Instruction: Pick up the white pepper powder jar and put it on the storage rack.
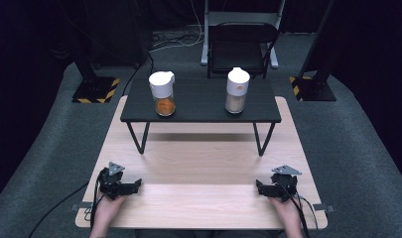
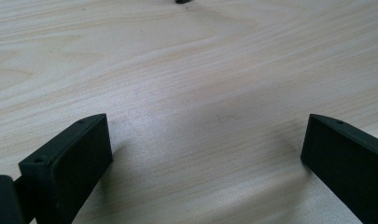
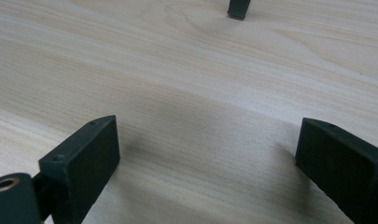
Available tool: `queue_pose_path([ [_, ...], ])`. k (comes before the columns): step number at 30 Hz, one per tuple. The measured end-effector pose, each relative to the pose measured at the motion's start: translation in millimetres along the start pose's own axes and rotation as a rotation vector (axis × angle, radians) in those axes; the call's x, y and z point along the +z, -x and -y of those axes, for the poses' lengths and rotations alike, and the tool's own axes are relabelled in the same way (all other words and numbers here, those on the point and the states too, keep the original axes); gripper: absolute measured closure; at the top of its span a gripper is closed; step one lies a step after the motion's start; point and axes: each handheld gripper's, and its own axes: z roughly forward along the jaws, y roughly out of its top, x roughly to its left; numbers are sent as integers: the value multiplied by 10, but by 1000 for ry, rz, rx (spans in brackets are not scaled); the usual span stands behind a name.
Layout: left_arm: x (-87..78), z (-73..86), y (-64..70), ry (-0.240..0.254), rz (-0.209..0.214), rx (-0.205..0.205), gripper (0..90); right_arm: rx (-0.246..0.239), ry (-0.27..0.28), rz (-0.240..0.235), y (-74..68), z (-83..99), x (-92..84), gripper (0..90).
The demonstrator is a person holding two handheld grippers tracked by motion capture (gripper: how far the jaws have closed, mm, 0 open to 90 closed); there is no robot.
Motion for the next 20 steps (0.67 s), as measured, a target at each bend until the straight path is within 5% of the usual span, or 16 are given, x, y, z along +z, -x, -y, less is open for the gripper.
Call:
queue_pose_path([
  [20,9,-13,14,-4,-6,-4,1,-3,-2,-3,4,-7,6,45],
])
